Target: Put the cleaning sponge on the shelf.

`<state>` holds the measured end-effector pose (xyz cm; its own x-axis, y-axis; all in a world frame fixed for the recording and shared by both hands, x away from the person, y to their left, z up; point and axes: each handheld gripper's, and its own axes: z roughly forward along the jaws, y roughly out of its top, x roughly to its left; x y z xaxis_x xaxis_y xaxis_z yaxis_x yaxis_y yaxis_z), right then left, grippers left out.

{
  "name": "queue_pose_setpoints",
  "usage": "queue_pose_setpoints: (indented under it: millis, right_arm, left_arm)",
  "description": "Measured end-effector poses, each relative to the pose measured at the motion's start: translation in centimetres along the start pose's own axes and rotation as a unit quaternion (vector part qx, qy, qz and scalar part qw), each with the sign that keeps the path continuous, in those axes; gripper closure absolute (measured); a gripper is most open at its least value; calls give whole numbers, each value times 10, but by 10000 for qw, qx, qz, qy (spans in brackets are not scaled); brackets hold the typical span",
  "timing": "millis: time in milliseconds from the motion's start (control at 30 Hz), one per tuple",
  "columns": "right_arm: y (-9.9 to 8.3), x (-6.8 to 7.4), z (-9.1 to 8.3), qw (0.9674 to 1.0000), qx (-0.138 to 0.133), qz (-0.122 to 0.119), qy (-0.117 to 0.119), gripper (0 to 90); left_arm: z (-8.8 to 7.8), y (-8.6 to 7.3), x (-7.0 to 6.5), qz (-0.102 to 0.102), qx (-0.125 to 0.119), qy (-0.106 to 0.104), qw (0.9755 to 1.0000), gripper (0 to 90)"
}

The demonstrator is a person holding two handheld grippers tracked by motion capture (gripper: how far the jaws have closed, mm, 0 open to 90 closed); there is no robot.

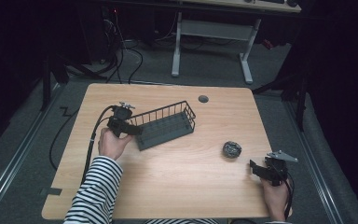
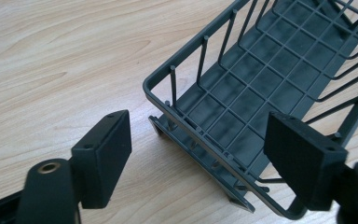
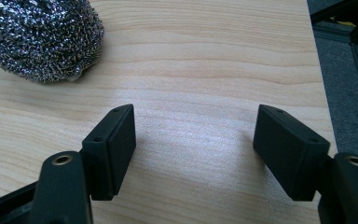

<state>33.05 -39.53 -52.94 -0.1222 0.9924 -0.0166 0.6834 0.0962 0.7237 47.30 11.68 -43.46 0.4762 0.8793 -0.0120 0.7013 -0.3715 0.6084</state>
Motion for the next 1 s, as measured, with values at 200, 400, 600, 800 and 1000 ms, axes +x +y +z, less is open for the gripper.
queue_pose_setpoints:
  millis: [200,400,600,800,1000]
  right_arm:
    - [0,0,0,10000,6,7,-2,301]
    - [0,0,0,10000,9,6,-1,301]
    - [0,1,0,10000,2,0,9,301]
    - [0,1,0,10000,2,-6,9,301]
    - [0,1,0,10000,2,-6,14,301]
  left_arm:
    - [4,-1,-3,63,106,65,9999,309]
    - [8,-2,-7,180,222,2,9996,405]
    - [9,-3,-11,242,261,-48,9994,480]
    - [7,-7,-11,204,201,-115,9995,507]
    - [5,-8,-13,209,194,-166,9995,520]
